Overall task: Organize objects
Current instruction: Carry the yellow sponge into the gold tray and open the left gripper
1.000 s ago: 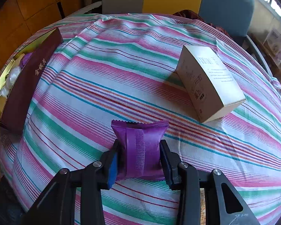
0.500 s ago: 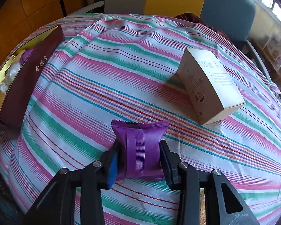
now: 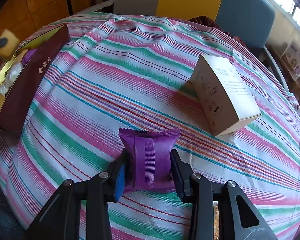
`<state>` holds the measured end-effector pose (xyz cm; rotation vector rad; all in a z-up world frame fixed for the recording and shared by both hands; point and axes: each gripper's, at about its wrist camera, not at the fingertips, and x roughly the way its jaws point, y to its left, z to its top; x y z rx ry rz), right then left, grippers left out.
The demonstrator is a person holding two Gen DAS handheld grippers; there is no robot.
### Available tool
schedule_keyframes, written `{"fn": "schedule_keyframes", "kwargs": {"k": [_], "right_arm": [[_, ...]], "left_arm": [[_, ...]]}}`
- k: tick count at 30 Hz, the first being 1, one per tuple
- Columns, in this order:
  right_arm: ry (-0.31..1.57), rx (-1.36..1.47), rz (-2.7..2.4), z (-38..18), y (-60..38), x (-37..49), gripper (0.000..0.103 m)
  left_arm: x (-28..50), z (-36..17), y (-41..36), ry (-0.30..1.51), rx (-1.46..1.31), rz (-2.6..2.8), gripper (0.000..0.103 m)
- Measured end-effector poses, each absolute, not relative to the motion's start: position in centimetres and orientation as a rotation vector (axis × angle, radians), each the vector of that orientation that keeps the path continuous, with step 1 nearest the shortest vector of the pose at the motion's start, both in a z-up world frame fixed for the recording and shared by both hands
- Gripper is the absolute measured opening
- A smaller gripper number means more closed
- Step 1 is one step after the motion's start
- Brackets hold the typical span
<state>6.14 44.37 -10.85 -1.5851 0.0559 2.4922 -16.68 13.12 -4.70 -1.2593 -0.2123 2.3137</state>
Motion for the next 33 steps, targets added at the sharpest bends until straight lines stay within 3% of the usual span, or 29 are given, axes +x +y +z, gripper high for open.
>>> {"fn": "schedule_keyframes", "kwargs": {"k": [7, 15, 23, 33], "right_arm": [[0.049, -1.586, 2.495, -10.8, 44.4, 6.1, 0.040], [0.046, -1.584, 2.498, -10.8, 44.6, 5.9, 0.041], [0.040, -1.585, 2.499, -10.8, 44.7, 5.8, 0.041], [0.053, -1.572, 2.481, -10.4, 44.8, 5.3, 0.036]], "left_arm": [[-21.2, -8.1, 16.3, -0.087, -1.386, 2.325, 0.071], [-23.1, -9.3, 16.4, -0.058, -1.448, 2.330, 0.083], [-19.6, -5.1, 14.5, -0.033, -1.301, 2.431, 0.083], [-8.9, -0.8, 10.1, 0.054, -1.067, 2.521, 0.083]]}}
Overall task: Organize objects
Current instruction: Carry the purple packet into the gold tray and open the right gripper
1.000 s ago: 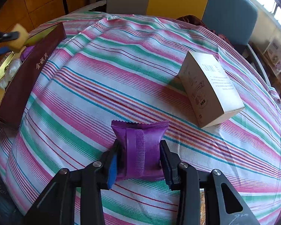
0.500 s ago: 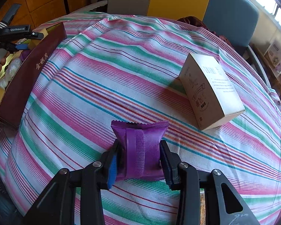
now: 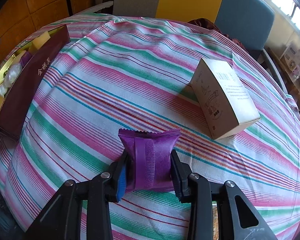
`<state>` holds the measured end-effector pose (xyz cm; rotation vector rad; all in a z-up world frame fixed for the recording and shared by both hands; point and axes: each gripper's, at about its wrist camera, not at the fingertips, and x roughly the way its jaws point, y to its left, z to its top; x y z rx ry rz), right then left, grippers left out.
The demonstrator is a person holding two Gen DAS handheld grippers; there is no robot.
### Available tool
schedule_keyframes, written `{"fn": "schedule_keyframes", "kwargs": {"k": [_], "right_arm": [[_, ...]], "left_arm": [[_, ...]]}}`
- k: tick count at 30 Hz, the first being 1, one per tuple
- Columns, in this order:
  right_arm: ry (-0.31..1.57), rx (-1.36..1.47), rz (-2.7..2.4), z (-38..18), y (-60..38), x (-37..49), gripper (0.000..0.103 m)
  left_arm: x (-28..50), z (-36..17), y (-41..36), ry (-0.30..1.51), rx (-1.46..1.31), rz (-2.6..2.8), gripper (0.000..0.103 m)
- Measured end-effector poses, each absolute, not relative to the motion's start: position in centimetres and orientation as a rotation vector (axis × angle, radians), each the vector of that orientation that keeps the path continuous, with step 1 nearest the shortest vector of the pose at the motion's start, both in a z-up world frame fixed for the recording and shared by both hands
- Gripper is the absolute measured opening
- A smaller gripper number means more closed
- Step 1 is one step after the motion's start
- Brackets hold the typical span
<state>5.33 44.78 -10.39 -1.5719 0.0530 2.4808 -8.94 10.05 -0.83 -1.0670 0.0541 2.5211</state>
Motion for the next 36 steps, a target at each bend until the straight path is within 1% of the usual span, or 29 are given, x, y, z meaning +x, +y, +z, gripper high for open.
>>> {"fn": "schedule_keyframes", "kwargs": {"k": [5, 7, 10, 14, 19, 22, 27, 28, 30, 33, 36], "right_arm": [[0.140, -1.501, 2.521, -8.5, 43.4, 4.3, 0.035], [0.158, -1.452, 2.596, -6.7, 41.3, 3.0, 0.035], [0.147, -1.400, 2.725, -4.7, 36.7, 0.4, 0.035], [0.145, -1.435, 2.866, -2.9, 30.2, -2.8, 0.035], [0.125, -1.551, 2.897, -4.1, 24.0, -8.8, 0.035], [0.102, -1.630, 2.867, -5.6, 20.8, -11.7, 0.035], [0.080, -1.700, 2.786, -8.2, 18.3, -15.9, 0.036], [0.088, -1.706, 2.783, -8.5, 18.2, -16.4, 0.037], [0.109, -1.716, 2.782, -9.0, 18.1, -17.2, 0.042], [0.120, -1.695, 2.815, -8.7, 18.0, -17.1, 0.043], [0.134, -1.649, 2.851, -7.8, 18.6, -15.9, 0.050]], "left_arm": [[-6.4, -1.4, 6.9, 0.065, -1.066, 2.556, 0.083], [-5.9, -1.7, 5.9, 0.072, -1.068, 2.571, 0.083], [-5.5, -2.0, 4.1, 0.019, -1.085, 2.569, 0.082], [-5.3, -2.5, 2.3, -0.045, -1.108, 2.583, 0.082], [-5.7, -3.6, 0.3, -0.135, -1.168, 2.565, 0.081], [-5.7, -4.1, -0.4, -0.162, -1.178, 2.548, 0.077], [-5.9, -4.5, -1.2, -0.189, -1.183, 2.548, 0.075], [-5.9, -4.6, -1.2, -0.185, -1.184, 2.549, 0.075], [-6.0, -4.8, -1.1, -0.187, -1.194, 2.542, 0.075], [-5.9, -5.0, -0.8, -0.172, -1.206, 2.541, 0.075], [-5.8, -5.2, -0.5, -0.157, -1.216, 2.546, 0.075]]}}
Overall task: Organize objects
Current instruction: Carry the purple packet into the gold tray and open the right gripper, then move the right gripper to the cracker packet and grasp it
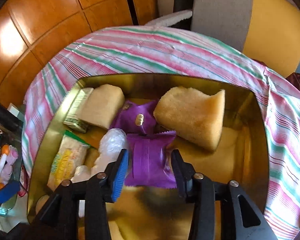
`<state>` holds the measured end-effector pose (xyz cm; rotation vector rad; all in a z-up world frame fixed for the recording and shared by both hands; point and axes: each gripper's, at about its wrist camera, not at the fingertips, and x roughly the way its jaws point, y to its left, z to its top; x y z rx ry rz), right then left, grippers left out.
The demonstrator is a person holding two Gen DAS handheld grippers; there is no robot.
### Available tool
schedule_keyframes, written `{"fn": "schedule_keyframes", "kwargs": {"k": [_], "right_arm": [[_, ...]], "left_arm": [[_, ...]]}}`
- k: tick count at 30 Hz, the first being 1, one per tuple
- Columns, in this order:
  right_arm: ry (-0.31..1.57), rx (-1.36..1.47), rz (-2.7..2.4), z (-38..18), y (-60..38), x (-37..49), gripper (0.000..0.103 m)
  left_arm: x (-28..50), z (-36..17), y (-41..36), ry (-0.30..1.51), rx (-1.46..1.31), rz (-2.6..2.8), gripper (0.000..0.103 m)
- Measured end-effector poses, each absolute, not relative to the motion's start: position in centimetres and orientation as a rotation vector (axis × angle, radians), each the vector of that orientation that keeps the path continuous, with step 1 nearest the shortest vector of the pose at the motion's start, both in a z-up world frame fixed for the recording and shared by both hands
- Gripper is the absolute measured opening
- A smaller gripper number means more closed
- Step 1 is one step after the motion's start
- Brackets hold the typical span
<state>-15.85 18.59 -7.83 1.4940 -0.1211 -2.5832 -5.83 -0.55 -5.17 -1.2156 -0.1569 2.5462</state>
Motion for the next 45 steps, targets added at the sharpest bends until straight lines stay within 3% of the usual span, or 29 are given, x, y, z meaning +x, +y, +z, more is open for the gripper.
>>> {"fn": "schedule_keyframes", "kwargs": {"k": [2, 7, 11, 22, 30, 37, 45], "right_arm": [[-0.141, 1.464, -2.593, -7.2, 19.1, -14.8, 0.056], [-0.169, 1.396, -2.639, -5.3, 21.0, -11.0, 0.059], [-0.203, 1.352, -2.685, -4.3, 23.0, -7.6, 0.071], [-0.286, 1.412, -2.814, -4.7, 30.0, 0.6, 0.076], [-0.409, 1.550, -2.943, -5.0, 38.5, 6.1, 0.079], [-0.467, 1.780, -2.979, -5.1, 46.0, 10.3, 0.094], [-0.467, 2.060, -2.847, -6.8, 50.4, 12.0, 0.097]], "left_arm": [[-5.8, -5.2, -0.5, -0.152, -1.220, 2.555, 0.075], [-5.2, -4.8, 0.0, -0.126, -1.207, 2.558, 0.074], [-4.4, -4.0, 1.1, -0.077, -1.173, 2.563, 0.074], [-2.0, -2.6, 5.0, 0.046, -1.101, 2.497, 0.074], [-0.5, -2.3, 8.6, 0.132, -1.064, 2.408, 0.074], [0.3, -2.9, 11.8, 0.193, -1.056, 2.325, 0.074], [1.1, -3.1, 14.5, 0.235, -1.042, 2.251, 0.074]]}}
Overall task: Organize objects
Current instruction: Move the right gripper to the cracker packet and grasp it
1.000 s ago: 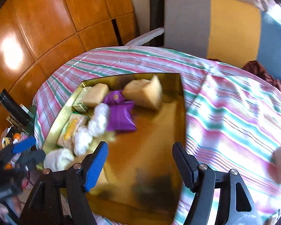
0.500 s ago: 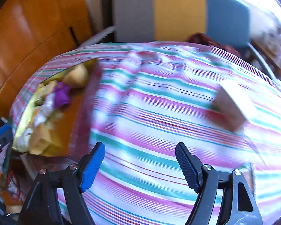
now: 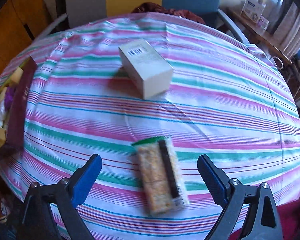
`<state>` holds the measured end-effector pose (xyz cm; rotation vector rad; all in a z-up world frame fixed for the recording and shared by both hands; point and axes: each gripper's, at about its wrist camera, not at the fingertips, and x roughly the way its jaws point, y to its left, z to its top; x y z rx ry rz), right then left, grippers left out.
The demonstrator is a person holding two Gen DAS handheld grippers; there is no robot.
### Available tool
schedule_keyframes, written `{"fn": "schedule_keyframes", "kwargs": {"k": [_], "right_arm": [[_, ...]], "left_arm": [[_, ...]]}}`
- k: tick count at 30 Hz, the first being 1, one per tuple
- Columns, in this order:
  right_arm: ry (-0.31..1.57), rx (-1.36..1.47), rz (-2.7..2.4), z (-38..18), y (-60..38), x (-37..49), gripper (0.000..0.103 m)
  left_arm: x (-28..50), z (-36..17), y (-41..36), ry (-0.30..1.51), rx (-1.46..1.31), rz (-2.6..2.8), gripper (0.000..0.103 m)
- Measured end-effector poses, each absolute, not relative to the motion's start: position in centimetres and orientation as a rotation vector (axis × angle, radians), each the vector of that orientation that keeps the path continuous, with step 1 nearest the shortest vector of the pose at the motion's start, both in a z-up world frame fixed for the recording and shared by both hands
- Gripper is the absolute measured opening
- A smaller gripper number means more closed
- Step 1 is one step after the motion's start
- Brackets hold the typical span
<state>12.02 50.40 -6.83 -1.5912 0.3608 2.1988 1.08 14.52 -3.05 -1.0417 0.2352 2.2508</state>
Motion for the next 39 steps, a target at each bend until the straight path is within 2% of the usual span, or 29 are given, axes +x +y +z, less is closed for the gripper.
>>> {"fn": "schedule_keyframes", "kwargs": {"k": [16, 18, 19, 20, 22, 30, 39], "right_arm": [[0.372, -1.760, 2.062, -9.6, 51.5, 12.5, 0.099], [0.377, -1.804, 2.038, -10.3, 51.3, 12.4, 0.087], [0.370, -1.828, 2.027, -10.6, 51.1, 12.3, 0.059], [0.378, -1.832, 2.039, -10.6, 50.9, 12.3, 0.050], [0.337, -1.808, 2.037, -10.2, 50.7, 12.2, 0.050], [0.501, -1.486, 2.019, -9.1, 53.3, 12.9, 0.050], [0.517, -1.442, 1.964, -10.4, 55.0, 13.9, 0.050]], "left_arm": [[1.4, -3.8, 15.4, 0.235, -1.067, 2.204, 0.074], [1.5, -3.6, 15.5, 0.238, -1.059, 2.205, 0.074], [1.5, -3.4, 15.6, 0.240, -1.053, 2.207, 0.074], [1.5, -3.3, 15.7, 0.240, -1.048, 2.209, 0.074], [1.5, -2.9, 15.8, 0.240, -1.034, 2.215, 0.074], [1.5, -2.2, 16.7, 0.258, -1.012, 2.218, 0.074], [1.3, -2.5, 18.0, 0.274, -1.022, 2.205, 0.074]]}}
